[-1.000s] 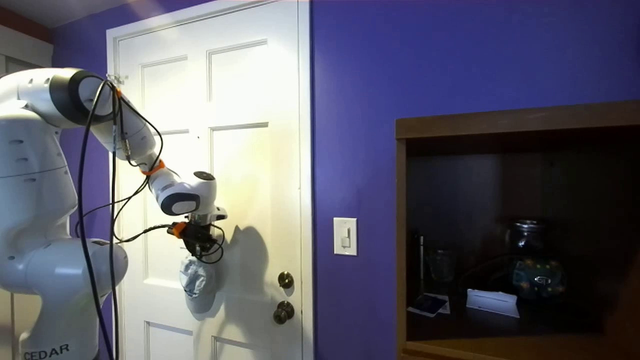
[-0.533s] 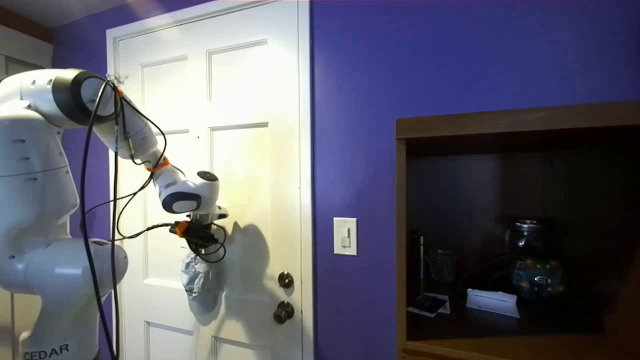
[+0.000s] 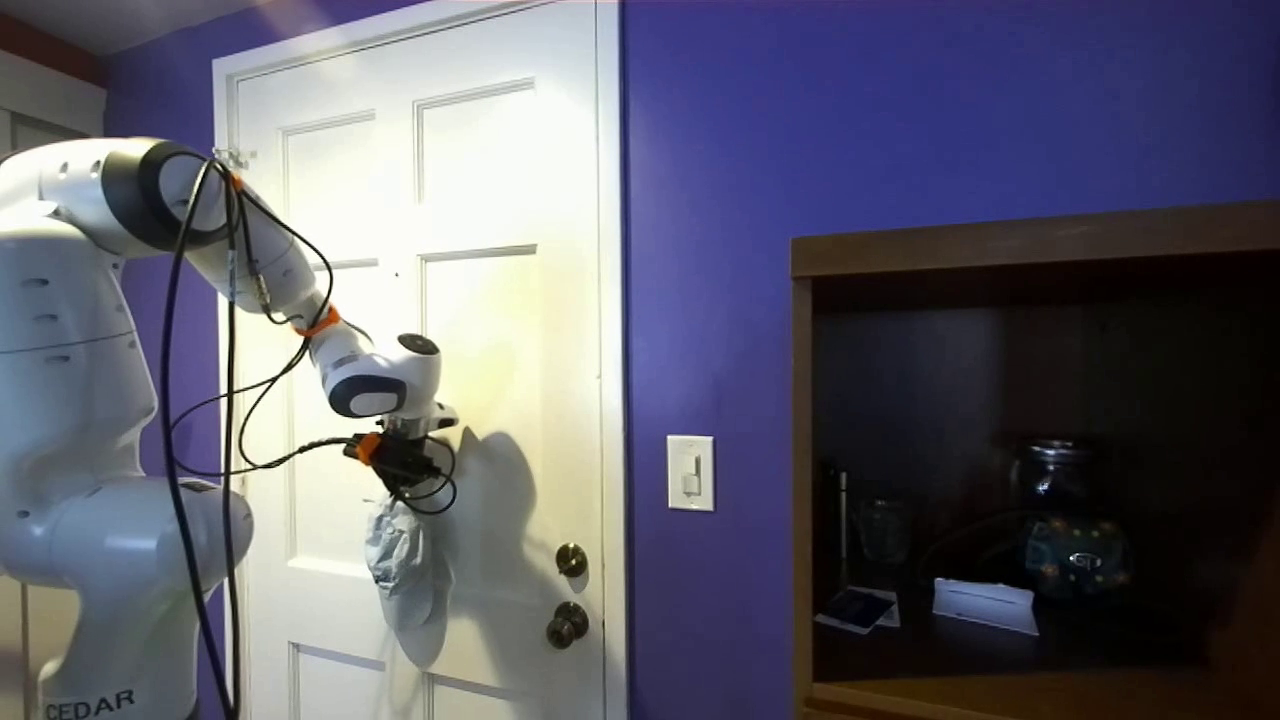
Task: Shift the hat to the top of the brown object
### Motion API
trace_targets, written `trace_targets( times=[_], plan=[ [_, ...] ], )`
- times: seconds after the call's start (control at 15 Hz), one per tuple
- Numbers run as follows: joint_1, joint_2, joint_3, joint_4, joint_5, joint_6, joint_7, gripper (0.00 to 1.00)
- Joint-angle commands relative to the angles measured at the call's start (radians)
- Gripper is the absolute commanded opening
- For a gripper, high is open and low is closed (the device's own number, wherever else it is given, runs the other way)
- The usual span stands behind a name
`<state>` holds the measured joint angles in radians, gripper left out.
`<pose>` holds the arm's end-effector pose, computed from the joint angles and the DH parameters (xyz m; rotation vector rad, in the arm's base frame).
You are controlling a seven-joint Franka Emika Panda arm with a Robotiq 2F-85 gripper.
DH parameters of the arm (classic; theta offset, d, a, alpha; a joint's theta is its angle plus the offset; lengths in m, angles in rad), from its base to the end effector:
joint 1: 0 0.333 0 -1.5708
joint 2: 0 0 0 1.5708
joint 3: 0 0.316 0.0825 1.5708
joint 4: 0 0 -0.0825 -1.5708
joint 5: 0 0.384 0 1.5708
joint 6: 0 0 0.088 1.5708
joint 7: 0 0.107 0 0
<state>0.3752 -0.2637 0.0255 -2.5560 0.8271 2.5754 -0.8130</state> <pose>0.4200 0.1644 0.3857 -2.5347 -0.7350 -0.4972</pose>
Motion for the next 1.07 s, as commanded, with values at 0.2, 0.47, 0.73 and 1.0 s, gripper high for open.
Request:
trace_targets(
  times=[0.2, 0.47, 0.73, 1.0],
  plan=[
    [-0.070, -0.027, 0.043, 0.033, -0.063, -0.076, 0.065, 0.01],
    [-0.094, -0.063, 0.049, 0.041, -0.125, -0.123, 0.137, 0.01],
    [-0.090, -0.112, 0.040, 0.051, -0.147, -0.158, 0.165, 0.01],
    [-0.088, -0.154, 0.040, 0.054, -0.156, -0.172, 0.202, 0.01]
  ],
)
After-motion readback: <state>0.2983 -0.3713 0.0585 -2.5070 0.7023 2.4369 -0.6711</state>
